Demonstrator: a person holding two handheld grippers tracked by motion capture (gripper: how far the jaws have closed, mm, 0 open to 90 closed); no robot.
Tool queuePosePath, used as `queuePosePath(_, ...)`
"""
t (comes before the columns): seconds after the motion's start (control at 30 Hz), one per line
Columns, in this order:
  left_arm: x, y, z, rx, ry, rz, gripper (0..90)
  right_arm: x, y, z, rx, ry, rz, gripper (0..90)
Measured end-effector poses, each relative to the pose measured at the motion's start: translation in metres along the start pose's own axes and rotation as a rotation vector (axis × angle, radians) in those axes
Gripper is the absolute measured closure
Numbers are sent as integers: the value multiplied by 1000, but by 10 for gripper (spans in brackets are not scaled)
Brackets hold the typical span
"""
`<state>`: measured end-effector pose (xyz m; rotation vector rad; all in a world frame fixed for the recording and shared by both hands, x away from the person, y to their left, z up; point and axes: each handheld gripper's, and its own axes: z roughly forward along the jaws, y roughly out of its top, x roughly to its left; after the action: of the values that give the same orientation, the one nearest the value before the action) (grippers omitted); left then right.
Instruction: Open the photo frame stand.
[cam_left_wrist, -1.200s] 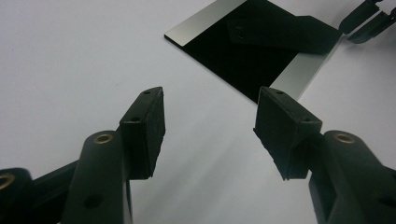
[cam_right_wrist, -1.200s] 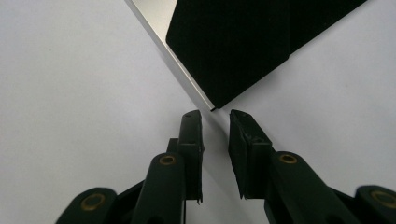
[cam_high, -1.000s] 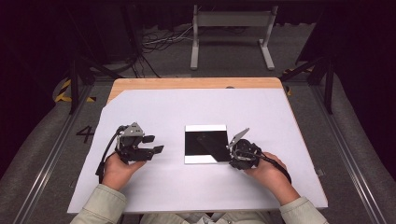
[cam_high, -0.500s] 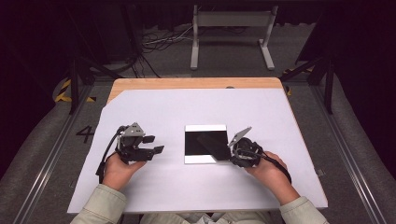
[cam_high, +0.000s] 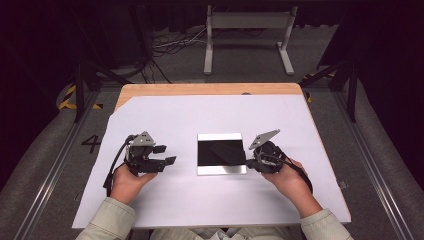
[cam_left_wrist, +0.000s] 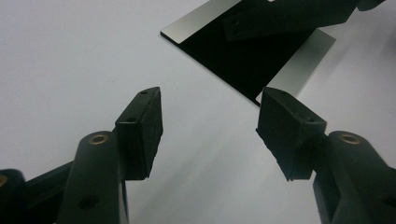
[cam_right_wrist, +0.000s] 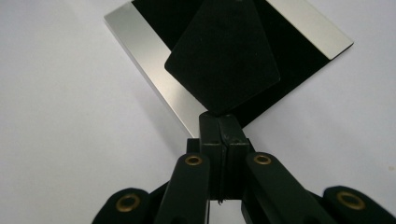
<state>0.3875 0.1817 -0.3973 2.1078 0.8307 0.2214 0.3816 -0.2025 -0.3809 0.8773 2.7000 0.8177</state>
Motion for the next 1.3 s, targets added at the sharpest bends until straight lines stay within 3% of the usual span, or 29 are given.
queuePosePath(0.5, -1, 0, 2, 0, -12, 27, 393, -5, 5, 1, -173, 42, 33, 900)
queuePosePath(0.77, -2, 0, 3, -3, -11, 24, 392, -5, 5, 3, -205, 41, 35, 899)
queuePosePath(1.3, -2, 0, 4, 3, -17, 27, 389, -2, 10, 6, -218, 23, 35, 899)
